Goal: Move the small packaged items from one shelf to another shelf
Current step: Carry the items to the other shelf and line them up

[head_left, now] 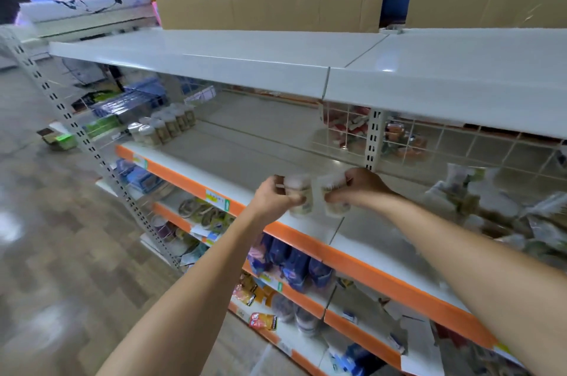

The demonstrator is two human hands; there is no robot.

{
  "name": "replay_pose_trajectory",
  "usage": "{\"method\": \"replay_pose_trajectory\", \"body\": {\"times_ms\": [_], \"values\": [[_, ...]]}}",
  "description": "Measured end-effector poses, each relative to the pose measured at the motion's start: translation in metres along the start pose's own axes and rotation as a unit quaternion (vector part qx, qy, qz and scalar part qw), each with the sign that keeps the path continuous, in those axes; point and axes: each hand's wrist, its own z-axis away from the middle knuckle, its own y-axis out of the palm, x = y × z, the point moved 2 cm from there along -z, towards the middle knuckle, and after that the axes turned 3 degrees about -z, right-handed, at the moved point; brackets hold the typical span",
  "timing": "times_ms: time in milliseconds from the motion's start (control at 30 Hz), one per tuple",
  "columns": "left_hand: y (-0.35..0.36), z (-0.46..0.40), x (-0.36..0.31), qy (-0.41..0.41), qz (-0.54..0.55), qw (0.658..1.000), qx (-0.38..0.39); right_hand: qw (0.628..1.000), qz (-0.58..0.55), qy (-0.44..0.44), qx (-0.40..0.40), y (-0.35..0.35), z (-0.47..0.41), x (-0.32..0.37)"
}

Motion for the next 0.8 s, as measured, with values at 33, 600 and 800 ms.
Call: {"method": "replay_pose_trajectory", "body": {"times_ms": [33,600,800], "values": [[-0.008,0.0,0.004,-0.002,0.003,1.0,-0.003,1.0,0.002,-0.008,0.008,0.009,-0.005,0.006],[-0.169,-0.004,0.1,-0.049,0.009,0.991,-0.122,0.993,0.036,-0.06,0.097,0.158,-0.091,0.108],[-0.227,-0.024,0.133,-0.056,0.007,0.985,-0.161,0.989,0.039,-0.094,0.11,0.217,-0.133,0.151]]}}
